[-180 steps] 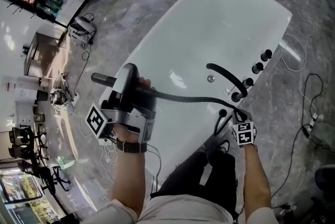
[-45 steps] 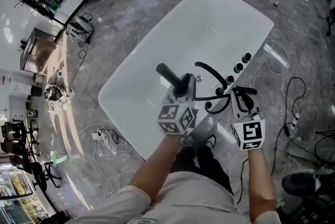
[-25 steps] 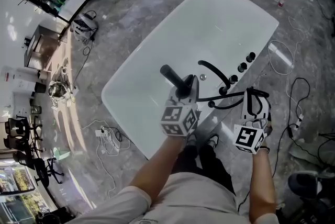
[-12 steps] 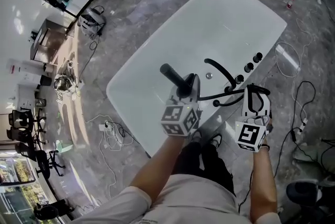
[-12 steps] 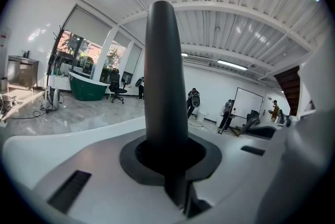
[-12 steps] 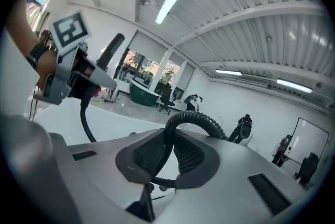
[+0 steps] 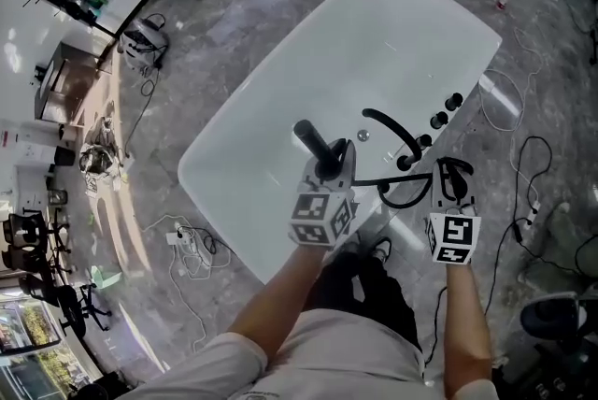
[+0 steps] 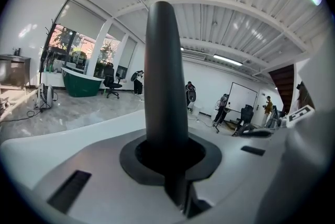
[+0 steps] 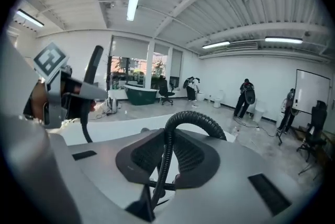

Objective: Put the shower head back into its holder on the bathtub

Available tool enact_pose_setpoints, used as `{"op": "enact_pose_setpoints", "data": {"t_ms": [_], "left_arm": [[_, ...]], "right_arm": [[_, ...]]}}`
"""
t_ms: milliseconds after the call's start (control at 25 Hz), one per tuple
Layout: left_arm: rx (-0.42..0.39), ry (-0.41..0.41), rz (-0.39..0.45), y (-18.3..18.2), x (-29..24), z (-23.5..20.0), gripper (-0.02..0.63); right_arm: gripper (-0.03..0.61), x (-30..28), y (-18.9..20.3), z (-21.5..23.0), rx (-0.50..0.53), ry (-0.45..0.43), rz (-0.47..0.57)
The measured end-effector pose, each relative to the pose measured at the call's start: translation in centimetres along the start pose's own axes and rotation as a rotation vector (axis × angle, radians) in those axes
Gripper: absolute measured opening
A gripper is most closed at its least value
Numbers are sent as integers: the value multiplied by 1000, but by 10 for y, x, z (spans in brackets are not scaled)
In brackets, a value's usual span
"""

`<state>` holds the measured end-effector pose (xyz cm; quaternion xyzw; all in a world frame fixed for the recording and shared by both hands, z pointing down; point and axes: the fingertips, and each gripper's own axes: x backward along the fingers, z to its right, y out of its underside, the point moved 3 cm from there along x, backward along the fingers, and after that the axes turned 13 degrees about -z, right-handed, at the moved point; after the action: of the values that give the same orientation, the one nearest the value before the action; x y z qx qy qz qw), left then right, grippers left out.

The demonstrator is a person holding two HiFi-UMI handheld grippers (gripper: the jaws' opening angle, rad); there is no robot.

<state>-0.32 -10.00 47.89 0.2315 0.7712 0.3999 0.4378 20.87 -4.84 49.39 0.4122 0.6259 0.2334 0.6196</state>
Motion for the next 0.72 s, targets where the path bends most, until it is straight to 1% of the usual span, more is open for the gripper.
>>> {"op": "enact_pose_setpoints", "data": {"t_ms": [80,160,240,320,400,480,560,640,720], "left_arm": [[1,12,2,-1,-1,-6,40],[-5,29,6,-5,-3,-8,40],[-13,48,7,-9,-6,-8,40],[-17,56,2,-11,-8,-10,40],[-22,54,-5,-10,-10,-13,40],[-27,45,-10,-9,-15,-16,40],[-25,34,-18,-8,-18,-19,40],[-22,20,-28,-5,-18,-21,40],[-22,8,-33,-3,-20,-20,40]], "right_arm": [[61,6,-14,14,-85,7,39],[61,11,-22,22,-220,-48,61],[61,13,-16,23,-363,-122,58],[61,11,4,18,-445,-160,16],[61,7,28,12,-475,-170,-38],[62,1,42,10,-478,-174,-67],[61,-1,41,12,-478,-180,-59],[61,-1,30,17,-484,-201,-26],[61,-1,16,25,-521,-236,18]]}}
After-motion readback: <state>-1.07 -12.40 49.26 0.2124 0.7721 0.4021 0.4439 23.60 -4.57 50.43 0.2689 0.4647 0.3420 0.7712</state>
